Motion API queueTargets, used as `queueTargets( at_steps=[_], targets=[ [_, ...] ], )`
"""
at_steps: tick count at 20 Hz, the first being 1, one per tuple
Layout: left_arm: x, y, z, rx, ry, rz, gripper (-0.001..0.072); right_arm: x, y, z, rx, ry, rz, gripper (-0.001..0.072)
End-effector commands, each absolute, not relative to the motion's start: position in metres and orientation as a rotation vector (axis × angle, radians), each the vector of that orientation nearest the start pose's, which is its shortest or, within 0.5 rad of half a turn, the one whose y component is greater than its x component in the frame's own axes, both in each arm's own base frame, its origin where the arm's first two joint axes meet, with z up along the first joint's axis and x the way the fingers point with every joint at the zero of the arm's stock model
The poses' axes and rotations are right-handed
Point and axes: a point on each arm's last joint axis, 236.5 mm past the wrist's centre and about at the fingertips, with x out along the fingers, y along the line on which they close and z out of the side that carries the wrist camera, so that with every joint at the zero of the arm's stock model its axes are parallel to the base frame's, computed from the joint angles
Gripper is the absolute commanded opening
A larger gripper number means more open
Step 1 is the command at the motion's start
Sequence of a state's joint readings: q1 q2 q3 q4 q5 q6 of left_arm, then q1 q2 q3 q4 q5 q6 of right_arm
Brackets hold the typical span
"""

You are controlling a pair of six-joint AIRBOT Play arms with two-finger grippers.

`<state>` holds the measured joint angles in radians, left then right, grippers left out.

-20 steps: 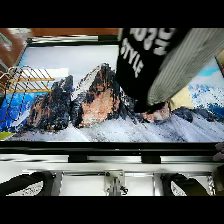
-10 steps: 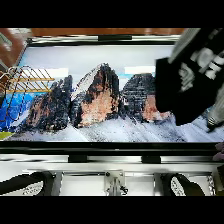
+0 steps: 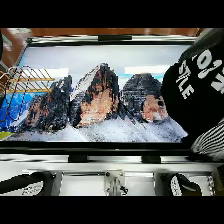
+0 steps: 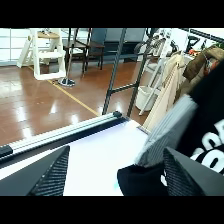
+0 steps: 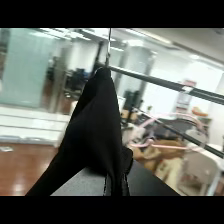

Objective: Fold the shirts.

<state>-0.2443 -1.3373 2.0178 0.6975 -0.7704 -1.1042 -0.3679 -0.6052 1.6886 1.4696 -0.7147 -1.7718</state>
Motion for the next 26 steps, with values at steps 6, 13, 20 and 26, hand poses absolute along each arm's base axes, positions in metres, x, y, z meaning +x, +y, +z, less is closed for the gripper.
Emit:
queueTargets(
  at_steps=[6, 13, 20, 26],
  targets=[
    [0.422, -0.234, 0.474, -0.219, -0.024, -0.814, 0.0674, 0.095, -0.140, 0.553, -0.298, -0.233, -0.832, 0.0076],
    [0.422, -0.234, 0.476, -0.222, -0.029, -0.811, 0.0674, 0.127, -0.171, 0.565, -0.332, -0.247, -0.926, 0.0076],
    [0.422, -0.234, 0.476, -0.222, -0.029, -0.812, 0.0674, 0.240, -0.222, 0.554, -0.355, -0.258, -0.973, 0.0076],
    [0.421, -0.235, 0.474, -0.218, -0.020, -0.818, 0.0674, 0.284, -0.266, 0.520, -0.378, -0.168, -1.052, 0.0076]
  ],
)
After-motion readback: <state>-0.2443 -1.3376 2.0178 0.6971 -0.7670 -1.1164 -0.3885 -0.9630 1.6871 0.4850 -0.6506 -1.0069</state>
